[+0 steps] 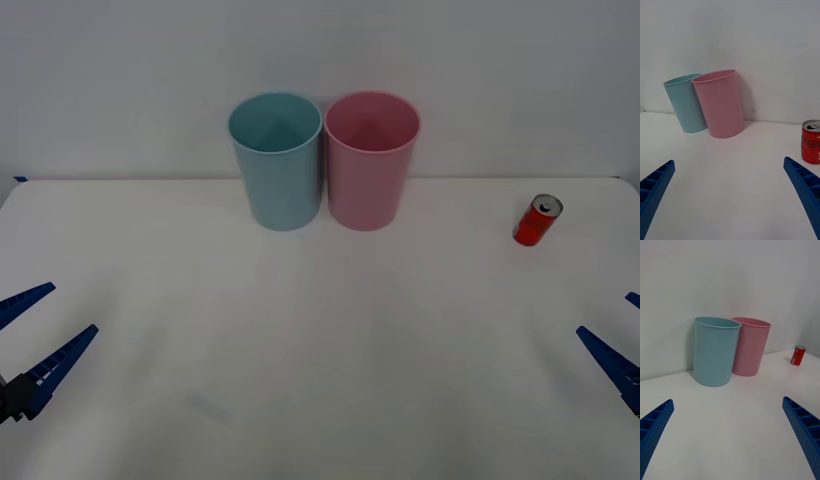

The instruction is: Grasp the object on the table and drop it into the matching bin: aluminum can to the light blue bin, PET bottle to the pink bin.

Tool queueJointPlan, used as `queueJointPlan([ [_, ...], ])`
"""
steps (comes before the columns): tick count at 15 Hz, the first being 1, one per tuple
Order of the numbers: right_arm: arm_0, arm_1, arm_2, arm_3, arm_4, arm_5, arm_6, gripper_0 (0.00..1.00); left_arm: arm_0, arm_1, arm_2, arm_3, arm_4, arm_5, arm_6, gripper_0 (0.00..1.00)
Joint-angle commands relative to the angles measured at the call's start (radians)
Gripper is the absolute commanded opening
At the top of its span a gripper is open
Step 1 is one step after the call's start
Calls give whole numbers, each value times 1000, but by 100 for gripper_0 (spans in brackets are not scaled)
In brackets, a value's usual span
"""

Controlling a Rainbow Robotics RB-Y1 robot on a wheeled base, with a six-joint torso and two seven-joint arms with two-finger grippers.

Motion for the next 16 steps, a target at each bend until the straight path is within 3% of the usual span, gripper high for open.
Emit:
queueJointPlan([
  [1, 6, 0, 30, 1, 0, 81, 33, 100, 0, 0, 0, 0, 0, 0, 0, 100],
  [10, -10, 1, 156, 7, -77, 376, 315, 100, 0, 0, 0, 0, 0, 0, 0, 100],
  [16, -172, 12, 168, 206, -51, 357, 345, 100, 0, 0, 0, 0, 0, 0, 0, 100],
])
